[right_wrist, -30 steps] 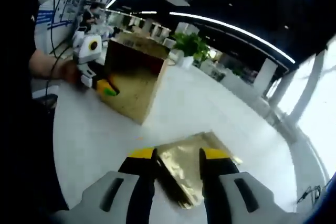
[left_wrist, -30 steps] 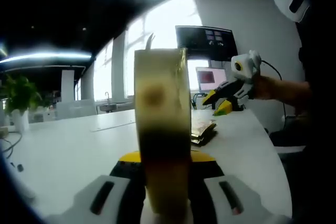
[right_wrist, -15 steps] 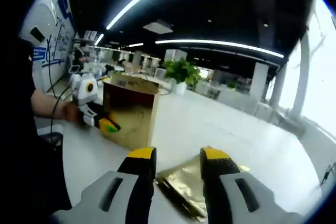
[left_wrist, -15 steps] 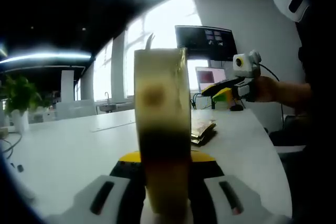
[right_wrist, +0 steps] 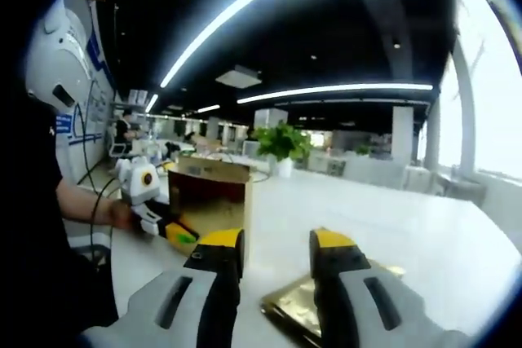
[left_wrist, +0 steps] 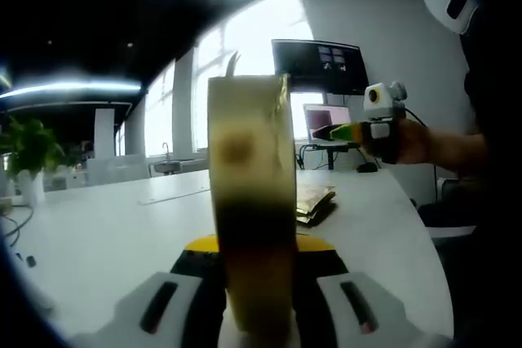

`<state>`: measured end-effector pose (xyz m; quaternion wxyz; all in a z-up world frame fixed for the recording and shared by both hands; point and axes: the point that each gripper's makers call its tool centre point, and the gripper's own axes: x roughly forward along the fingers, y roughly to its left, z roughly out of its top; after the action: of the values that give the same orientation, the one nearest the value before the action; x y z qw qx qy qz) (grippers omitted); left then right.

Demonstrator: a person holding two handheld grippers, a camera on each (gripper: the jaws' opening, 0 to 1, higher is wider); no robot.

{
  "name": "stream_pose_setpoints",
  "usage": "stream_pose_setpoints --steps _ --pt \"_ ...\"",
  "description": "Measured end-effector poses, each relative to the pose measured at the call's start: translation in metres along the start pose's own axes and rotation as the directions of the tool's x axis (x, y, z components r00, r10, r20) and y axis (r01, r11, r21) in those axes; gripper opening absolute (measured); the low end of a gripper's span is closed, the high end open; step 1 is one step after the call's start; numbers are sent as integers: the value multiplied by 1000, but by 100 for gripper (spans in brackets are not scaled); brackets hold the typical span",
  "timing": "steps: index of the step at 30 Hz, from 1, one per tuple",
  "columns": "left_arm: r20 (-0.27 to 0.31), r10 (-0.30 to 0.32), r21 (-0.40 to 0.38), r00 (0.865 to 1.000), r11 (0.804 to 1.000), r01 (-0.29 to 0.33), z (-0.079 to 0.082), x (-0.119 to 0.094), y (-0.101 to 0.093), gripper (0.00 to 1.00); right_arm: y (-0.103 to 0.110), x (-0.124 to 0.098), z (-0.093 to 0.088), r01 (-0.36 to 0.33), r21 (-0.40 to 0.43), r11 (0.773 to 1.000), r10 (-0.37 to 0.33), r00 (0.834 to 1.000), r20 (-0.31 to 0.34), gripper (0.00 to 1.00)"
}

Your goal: Extract single mask from mask box in order stack masks on table

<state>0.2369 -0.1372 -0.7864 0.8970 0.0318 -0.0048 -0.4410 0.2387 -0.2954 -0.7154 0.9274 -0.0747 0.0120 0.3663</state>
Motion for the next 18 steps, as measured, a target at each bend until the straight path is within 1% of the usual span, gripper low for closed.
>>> stream_pose_setpoints --steps 2,4,5,6,8,10,14,15,18 --pt "0 -1 3 1000 1000 1 0 0 0 32 1 1 0 -5 1 1000 5 1000 -4 26" --pt "1 -3 4 1000 1000 3 0 0 -1 32 -1 2 -1 1 -26 1000 -1 1000 -27 26" --pt "1 -4 4 1000 1000 4 -1 -1 0 32 -2 3 1 5 -36 999 -6 1000 -26 26" --pt "1 -6 3 1000 1000 6 -1 -1 1 32 -3 3 3 9 -38 999 -10 1000 -20 26" --pt "-3 -9 3 1000 1000 9 -3 0 1 32 -3 1 13 12 -28 1000 -11 1000 23 26" --pt "-5 -8 5 1000 1000 8 -3 0 1 32 -3 -1 17 13 -5 1000 -13 999 50 26" --pt "-9 -3 8 1000 1000 3 -3 0 1 32 -4 -3 9 15 33 999 -16 999 42 26" --pt "-11 -2 11 1000 1000 2 -3 0 0 32 -4 -5 8 14 50 999 -16 999 48 25" --pt "-15 2 16 1000 1000 -2 -4 1 0 32 -2 -9 7 7 63 998 -11 998 55 25"
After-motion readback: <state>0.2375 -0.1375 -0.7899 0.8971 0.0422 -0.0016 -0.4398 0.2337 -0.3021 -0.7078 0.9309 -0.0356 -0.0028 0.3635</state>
